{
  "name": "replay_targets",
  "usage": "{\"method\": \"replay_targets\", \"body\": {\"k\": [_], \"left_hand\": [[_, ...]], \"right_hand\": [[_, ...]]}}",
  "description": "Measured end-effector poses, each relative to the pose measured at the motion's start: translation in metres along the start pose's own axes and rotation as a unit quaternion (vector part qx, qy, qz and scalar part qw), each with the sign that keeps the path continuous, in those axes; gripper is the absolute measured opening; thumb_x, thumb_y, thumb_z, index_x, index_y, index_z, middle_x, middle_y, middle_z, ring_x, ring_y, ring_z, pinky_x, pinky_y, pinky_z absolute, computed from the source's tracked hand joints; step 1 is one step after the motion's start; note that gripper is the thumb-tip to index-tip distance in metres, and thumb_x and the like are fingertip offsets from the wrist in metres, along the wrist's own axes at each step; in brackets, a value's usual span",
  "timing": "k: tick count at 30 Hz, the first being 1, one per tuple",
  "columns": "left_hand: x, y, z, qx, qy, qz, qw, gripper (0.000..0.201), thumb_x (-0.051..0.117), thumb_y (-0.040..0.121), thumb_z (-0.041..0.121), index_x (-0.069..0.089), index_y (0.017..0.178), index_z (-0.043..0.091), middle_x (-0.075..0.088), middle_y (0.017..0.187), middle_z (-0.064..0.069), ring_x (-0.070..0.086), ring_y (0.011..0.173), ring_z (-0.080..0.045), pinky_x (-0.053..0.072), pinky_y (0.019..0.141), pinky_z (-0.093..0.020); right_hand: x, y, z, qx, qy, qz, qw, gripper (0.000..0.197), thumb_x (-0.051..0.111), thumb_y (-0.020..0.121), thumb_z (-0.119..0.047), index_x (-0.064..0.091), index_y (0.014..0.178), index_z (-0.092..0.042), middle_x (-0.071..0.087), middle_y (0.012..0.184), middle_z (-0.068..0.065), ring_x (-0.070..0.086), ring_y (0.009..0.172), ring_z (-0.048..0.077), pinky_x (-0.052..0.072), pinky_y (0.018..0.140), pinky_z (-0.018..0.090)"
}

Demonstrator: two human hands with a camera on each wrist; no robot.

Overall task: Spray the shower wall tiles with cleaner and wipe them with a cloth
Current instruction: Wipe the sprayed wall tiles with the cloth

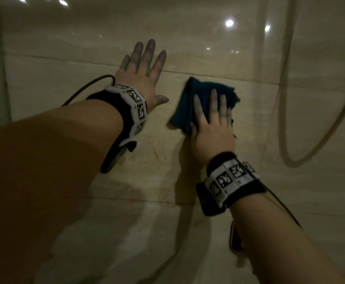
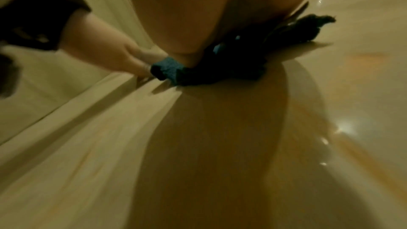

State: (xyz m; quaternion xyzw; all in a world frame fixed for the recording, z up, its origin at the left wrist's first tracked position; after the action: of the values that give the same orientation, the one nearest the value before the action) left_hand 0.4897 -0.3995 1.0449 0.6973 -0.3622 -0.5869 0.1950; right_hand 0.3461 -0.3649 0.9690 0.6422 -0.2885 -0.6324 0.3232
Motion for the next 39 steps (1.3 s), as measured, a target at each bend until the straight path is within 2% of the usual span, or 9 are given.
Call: {"method": "replay_targets", "body": {"k": [6, 13, 19, 23, 27, 31, 39], "left_hand": [[0.003, -0.002, 0.000, -0.023, 0.005, 0.014, 1.000, 0.090, 0.037, 0.091, 0.058, -0.023, 0.147, 0.021, -0.028, 0.155, -0.006, -0.018, 0.146, -0.028, -0.002, 0.119, -0.042], [0.014, -0.023, 0.007, -0.018, -0.022, 0.073, 0.997, 0.087, 0.037, 0.091, 0.058, -0.016, 0.149, 0.021, -0.018, 0.158, -0.009, -0.010, 0.147, -0.031, 0.003, 0.120, -0.045], [0.046, -0.052, 0.012, -0.018, -0.015, 0.050, 0.998, 0.087, 0.030, 0.089, 0.064, -0.019, 0.148, 0.023, -0.020, 0.157, -0.011, -0.011, 0.146, -0.034, 0.002, 0.119, -0.047], [0.052, -0.058, 0.010, -0.005, -0.010, 0.039, 0.999, 0.088, 0.032, 0.088, 0.064, -0.021, 0.148, 0.025, -0.023, 0.157, -0.010, -0.013, 0.146, -0.033, 0.001, 0.119, -0.045], [0.053, -0.058, 0.009, -0.002, -0.005, 0.033, 0.999, 0.089, 0.033, 0.088, 0.064, -0.020, 0.148, 0.025, -0.023, 0.157, -0.011, -0.013, 0.146, -0.033, 0.001, 0.119, -0.045], [0.053, -0.058, 0.011, -0.004, -0.004, 0.031, 0.999, 0.089, 0.033, 0.088, 0.063, -0.020, 0.148, 0.024, -0.023, 0.156, -0.012, -0.014, 0.146, -0.034, 0.001, 0.119, -0.046], [0.051, -0.059, 0.011, -0.016, -0.004, 0.024, 1.000, 0.089, 0.034, 0.088, 0.062, -0.019, 0.148, 0.024, -0.023, 0.156, -0.011, -0.014, 0.146, -0.033, 0.000, 0.119, -0.045]], "right_hand": [[-0.022, 0.038, -0.002, -0.002, -0.015, 0.019, 1.000, 0.059, 0.023, 0.100, -0.038, -0.010, 0.149, -0.028, -0.020, 0.157, 0.008, -0.018, 0.144, 0.028, -0.011, 0.116, 0.039], [-0.003, -0.002, 0.007, 0.000, -0.012, 0.051, 0.999, 0.057, 0.025, 0.100, -0.036, 0.001, 0.150, -0.025, -0.007, 0.158, 0.011, -0.008, 0.146, 0.029, -0.004, 0.118, 0.040], [0.026, -0.044, 0.035, 0.045, -0.004, 0.011, 0.999, 0.057, 0.022, 0.101, -0.036, -0.007, 0.149, -0.027, -0.014, 0.158, 0.008, -0.012, 0.146, 0.026, -0.006, 0.118, 0.037], [0.049, -0.076, 0.054, 0.092, 0.011, -0.031, 0.995, 0.059, 0.020, 0.100, -0.038, -0.014, 0.147, -0.028, -0.019, 0.157, 0.008, -0.016, 0.145, 0.026, -0.004, 0.120, 0.040], [0.066, -0.095, 0.054, 0.097, 0.015, -0.073, 0.993, 0.060, 0.019, 0.100, -0.039, -0.020, 0.145, -0.028, -0.024, 0.155, 0.009, -0.021, 0.143, 0.027, -0.011, 0.117, 0.040], [0.060, -0.087, 0.052, 0.094, 0.021, -0.078, 0.992, 0.060, 0.019, 0.100, -0.038, -0.020, 0.145, -0.028, -0.026, 0.154, 0.010, -0.023, 0.142, 0.029, -0.015, 0.115, 0.040], [0.036, -0.050, 0.042, 0.059, 0.016, -0.010, 0.998, 0.059, 0.021, 0.101, -0.037, -0.012, 0.148, -0.026, -0.019, 0.156, 0.012, -0.018, 0.144, 0.031, -0.015, 0.114, 0.039]]}}
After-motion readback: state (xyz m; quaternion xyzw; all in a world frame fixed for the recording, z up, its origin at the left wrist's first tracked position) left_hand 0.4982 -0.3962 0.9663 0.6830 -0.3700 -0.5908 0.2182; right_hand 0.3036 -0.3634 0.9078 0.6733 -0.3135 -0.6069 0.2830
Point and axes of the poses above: each hand's wrist, its own y-axis towards the middle knuckle, its own x-axis out of the palm, z = x × y, the point moved 10 cm from there along y, towards the middle knuckle
